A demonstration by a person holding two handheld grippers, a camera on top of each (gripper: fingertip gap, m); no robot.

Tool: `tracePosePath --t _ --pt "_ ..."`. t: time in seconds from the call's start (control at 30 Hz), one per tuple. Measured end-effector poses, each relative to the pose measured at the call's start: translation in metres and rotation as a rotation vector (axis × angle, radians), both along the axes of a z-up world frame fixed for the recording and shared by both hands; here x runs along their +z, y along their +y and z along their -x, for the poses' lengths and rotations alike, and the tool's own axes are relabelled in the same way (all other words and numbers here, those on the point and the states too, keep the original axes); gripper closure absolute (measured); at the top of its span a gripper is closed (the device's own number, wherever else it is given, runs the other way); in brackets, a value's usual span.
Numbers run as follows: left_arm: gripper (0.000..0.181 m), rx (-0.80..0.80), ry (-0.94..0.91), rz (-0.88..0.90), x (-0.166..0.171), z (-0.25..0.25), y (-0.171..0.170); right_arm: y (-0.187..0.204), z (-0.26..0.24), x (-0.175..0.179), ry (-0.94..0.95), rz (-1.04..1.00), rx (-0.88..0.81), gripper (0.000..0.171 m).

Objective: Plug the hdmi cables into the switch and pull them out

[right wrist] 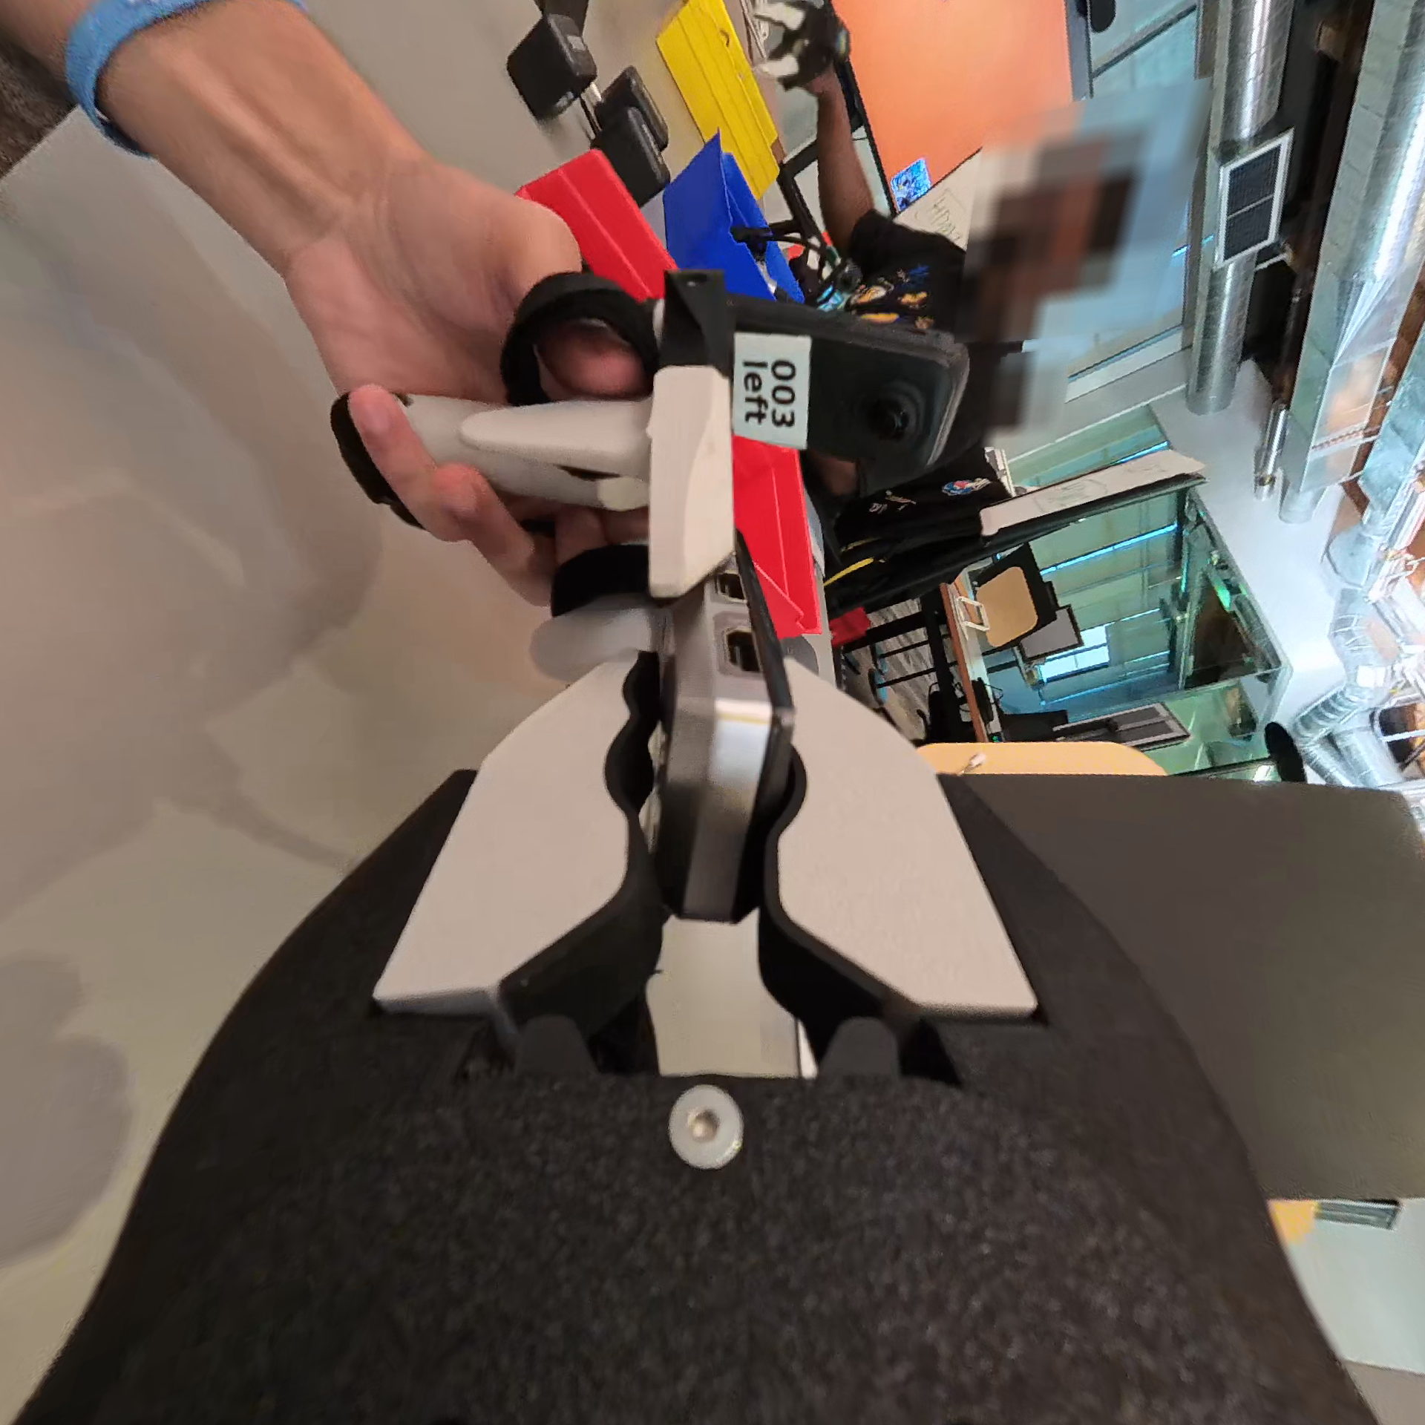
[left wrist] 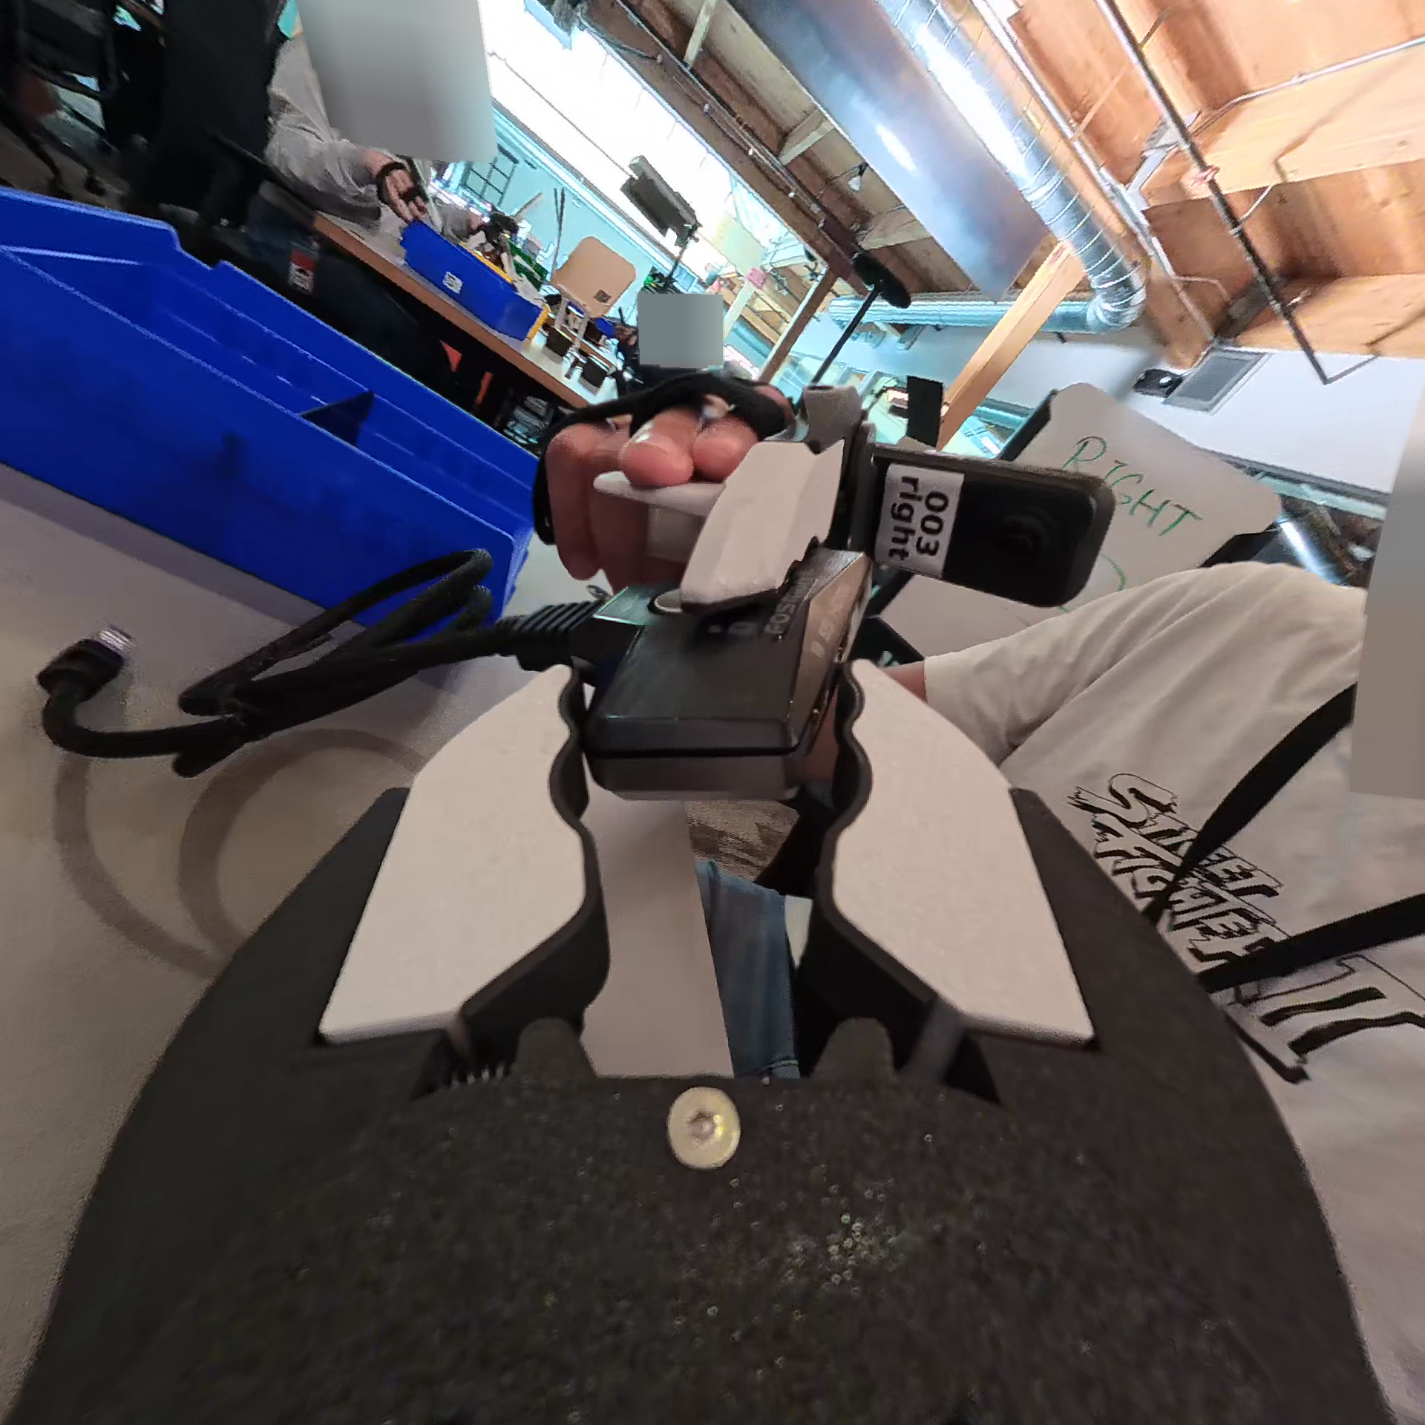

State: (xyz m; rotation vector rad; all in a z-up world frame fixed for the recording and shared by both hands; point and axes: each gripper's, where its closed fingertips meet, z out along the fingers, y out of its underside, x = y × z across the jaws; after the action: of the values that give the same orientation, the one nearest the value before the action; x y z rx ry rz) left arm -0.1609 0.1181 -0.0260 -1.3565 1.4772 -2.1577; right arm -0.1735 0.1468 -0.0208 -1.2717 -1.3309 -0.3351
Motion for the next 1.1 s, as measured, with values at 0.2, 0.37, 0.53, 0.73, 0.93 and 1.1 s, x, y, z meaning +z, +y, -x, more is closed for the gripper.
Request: tracePosePath --t 0.2,0.37,0.53,0.73,0.93,1.1 --pt "0.121 0.002 -0.01 -0.01 -0.007 -0.003 0.001 0.003 -0.007 -0.01 -0.057 0.014 -0.034 0.142" --pt "0.121 -0.019 -0.014 -0.039 -0.008 -0.002 -0.002 -0.002 -0.002 -0.014 -0.032 0.062 -0.003 0.138" --pt "0.121 -0.016 -0.014 -0.059 -0.009 -0.001 -0.003 -0.003 0.0 -0.015 -0.017 0.063 0.009 0.137" --pt "0.121 -0.004 -0.005 -0.066 -0.011 -0.002 -0.001 -0.001 -0.001 -0.019 -0.035 0.063 0.002 0.136" --pt "0.121 -0.004 -0.013 -0.038 -0.011 -0.005 -0.004 -0.001 -0.004 -0.018 -0.034 0.06 -0.014 0.135" --pt "0.121 0.034 -0.026 -0.064 -0.006 -0.007 -0.002 0.003 -0.011 -0.014 -0.053 0.057 -0.076 0.135"
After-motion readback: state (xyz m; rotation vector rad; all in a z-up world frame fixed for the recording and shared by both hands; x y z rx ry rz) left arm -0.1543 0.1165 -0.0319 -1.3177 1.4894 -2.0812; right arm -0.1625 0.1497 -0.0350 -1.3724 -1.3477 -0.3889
